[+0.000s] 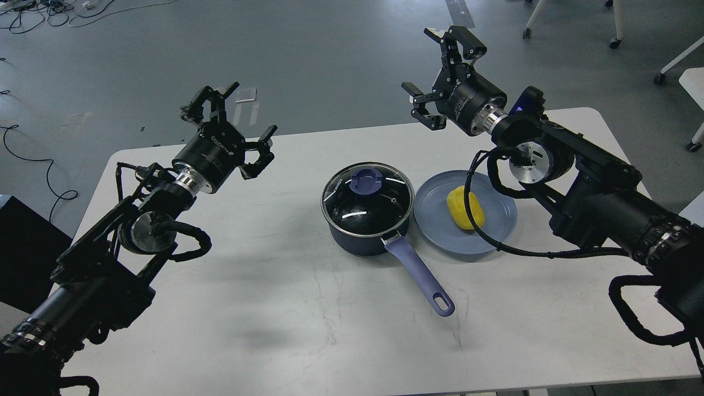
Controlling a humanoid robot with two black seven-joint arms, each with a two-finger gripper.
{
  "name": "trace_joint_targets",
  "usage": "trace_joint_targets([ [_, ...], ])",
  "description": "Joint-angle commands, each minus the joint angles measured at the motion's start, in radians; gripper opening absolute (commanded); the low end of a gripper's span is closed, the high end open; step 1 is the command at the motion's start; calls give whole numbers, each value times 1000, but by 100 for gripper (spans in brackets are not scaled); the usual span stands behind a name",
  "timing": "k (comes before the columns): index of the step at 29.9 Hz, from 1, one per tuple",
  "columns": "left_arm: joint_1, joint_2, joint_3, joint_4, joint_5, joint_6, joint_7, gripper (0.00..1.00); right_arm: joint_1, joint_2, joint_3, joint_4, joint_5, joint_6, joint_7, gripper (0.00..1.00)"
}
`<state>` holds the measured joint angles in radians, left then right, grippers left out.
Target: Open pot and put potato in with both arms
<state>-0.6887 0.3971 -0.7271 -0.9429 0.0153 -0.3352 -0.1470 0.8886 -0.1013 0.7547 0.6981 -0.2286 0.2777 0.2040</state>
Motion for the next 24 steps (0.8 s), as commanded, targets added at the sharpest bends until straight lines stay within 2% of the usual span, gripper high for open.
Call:
trace_joint_targets([
  [1,0,2,0,0,0,-1,1,98,-2,0,0,0,0,0,0,100],
  [12,-6,2,0,1,21,12,-8,98,0,-3,2,0,0,0,3,100],
  [16,-21,5,-2,0,104,27,-68,98,-5,-6,14,1,0,0,5,100],
  [19,-63,9,18,-14,315,122,-121,98,-7,-9,34,1,2,-12,5,100],
  [21,-75,2,20,-43,574,220,-128,98,-7,-12,43,1,2,-18,5,100],
  [22,-84,-1,21,-72,736,301,-123,98,-8,-18,43,1,2,-18,5,100],
  [24,-92,-4,28,-95,869,369,-118,98,-10,-24,46,1,2,-18,5,100],
])
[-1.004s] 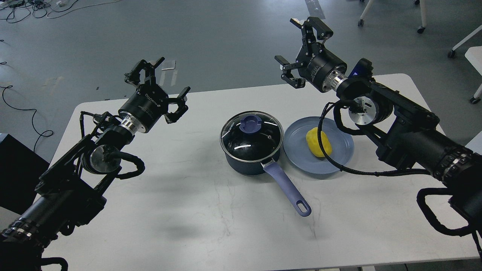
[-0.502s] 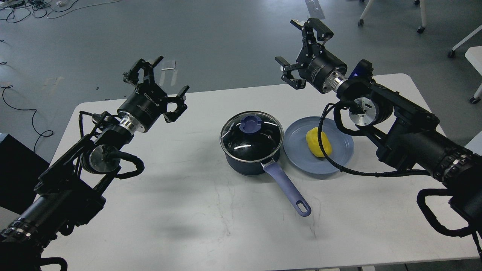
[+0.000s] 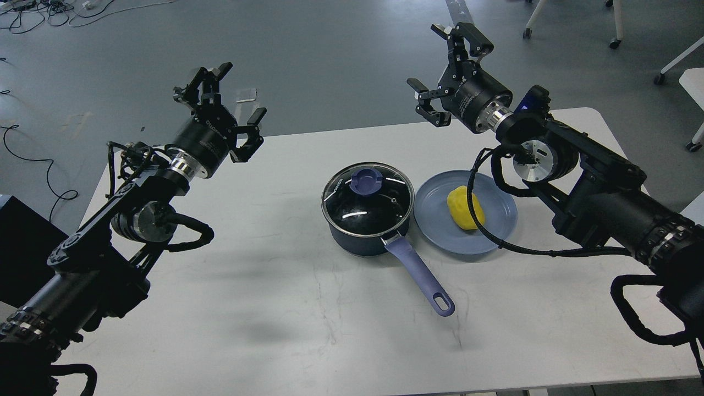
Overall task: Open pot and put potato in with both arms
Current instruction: 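Move the left gripper down to the blue knob of the glass lid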
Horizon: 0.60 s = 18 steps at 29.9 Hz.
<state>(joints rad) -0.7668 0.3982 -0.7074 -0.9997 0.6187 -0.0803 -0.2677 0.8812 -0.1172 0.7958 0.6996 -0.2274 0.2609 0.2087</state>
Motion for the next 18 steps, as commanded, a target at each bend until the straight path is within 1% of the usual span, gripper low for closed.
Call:
trace_joint_targets([
  [1,-17,-9,17,-59,332,151,-1,98,-5,-19,8,0,2,-2,0,100],
  [3,-25,-22,34,-91,357,160,-15,98,-14,-45,8,0,3,-2,-2,100],
  [6,-45,-33,62,-131,421,168,-85,98,-22,-82,31,0,8,-9,-5,100],
  [7,-54,-41,95,-140,491,180,-114,98,-33,-94,51,0,11,-14,-6,100],
  [8,-58,-47,118,-140,530,188,-120,98,-41,-99,60,0,11,-14,-6,100],
  [10,-89,-53,247,-134,704,233,-127,98,-60,-125,82,0,13,-14,-8,100],
  [12,-103,-55,313,-126,781,266,-130,98,-65,-137,83,0,14,-15,-6,100],
  [13,-114,-53,363,-122,846,304,-131,98,-70,-150,83,0,16,-17,-6,100],
  [15,-121,-55,423,-109,907,344,-131,98,-74,-166,88,0,23,-22,-6,100],
  [16,-121,-56,451,-91,938,347,-131,98,-77,-176,94,0,43,-25,-6,100],
  [18,-123,-67,465,-63,969,347,-130,98,-77,-185,94,-2,66,-25,-6,100],
])
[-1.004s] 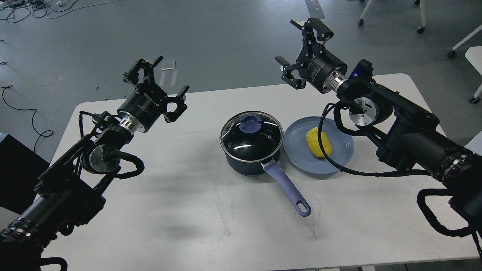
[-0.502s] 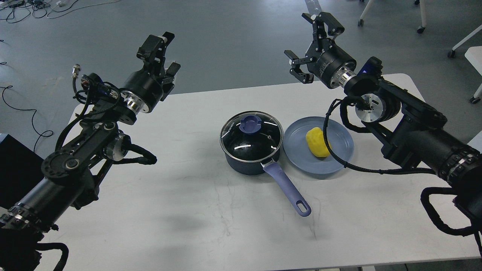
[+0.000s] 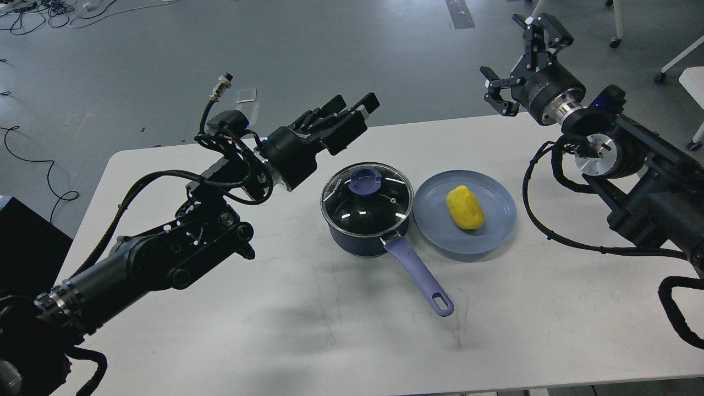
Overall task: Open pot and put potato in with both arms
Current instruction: 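Move the left gripper down to the blue knob of the glass lid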
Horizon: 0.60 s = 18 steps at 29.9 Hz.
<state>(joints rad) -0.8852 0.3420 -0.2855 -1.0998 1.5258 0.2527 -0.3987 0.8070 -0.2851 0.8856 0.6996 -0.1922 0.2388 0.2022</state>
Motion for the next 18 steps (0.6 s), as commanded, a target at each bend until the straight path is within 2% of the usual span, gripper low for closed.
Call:
trace_joint_targets([
  [1,-3,-23,48,75,89,14,1,98,-3,-29,4,-2,49,-3,0,100],
  [6,-14,-52,60,190,166,37,1,98,-6,-40,4,-2,60,-7,0,100],
  [12,-21,-60,114,181,247,94,1,98,-11,-40,4,-2,60,-15,0,100],
  [18,-55,-89,117,176,298,106,0,98,-17,-42,4,-3,60,-16,0,100],
])
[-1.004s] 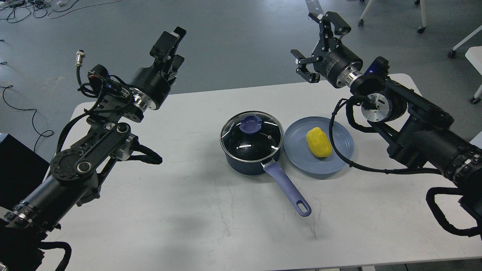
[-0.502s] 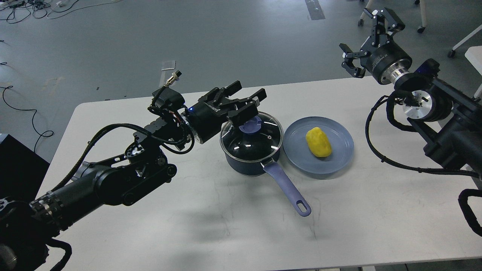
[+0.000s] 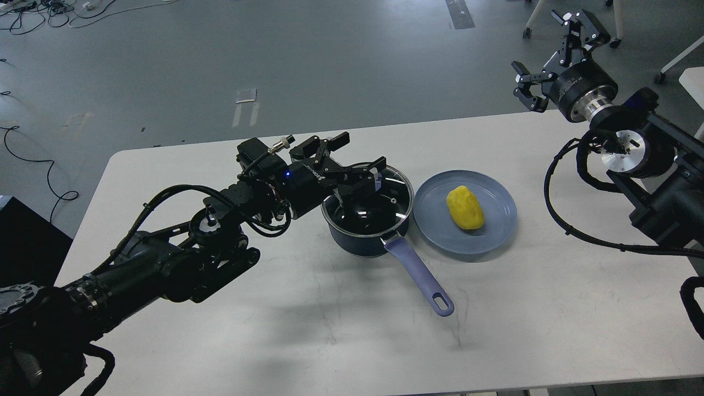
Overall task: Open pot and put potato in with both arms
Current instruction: 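Move the left gripper down to the blue knob of the glass lid, then close the left gripper on the lid knob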
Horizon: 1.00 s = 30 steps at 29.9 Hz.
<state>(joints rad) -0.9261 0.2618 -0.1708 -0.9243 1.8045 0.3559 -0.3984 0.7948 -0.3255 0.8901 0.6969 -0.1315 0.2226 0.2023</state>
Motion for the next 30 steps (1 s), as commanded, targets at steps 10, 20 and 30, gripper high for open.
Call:
trace_joint_targets([
  [10,-31,-71,82,135,24,12,-4,98,-12,-7,1,0,0,0,0,100],
  [20,-25,-76,129,165,6,66,-56,98,-19,-6,0,-2,0,-14,0,100],
  [30,-27,-81,175,177,3,66,-54,98,-23,-7,0,-2,0,-14,0,100],
])
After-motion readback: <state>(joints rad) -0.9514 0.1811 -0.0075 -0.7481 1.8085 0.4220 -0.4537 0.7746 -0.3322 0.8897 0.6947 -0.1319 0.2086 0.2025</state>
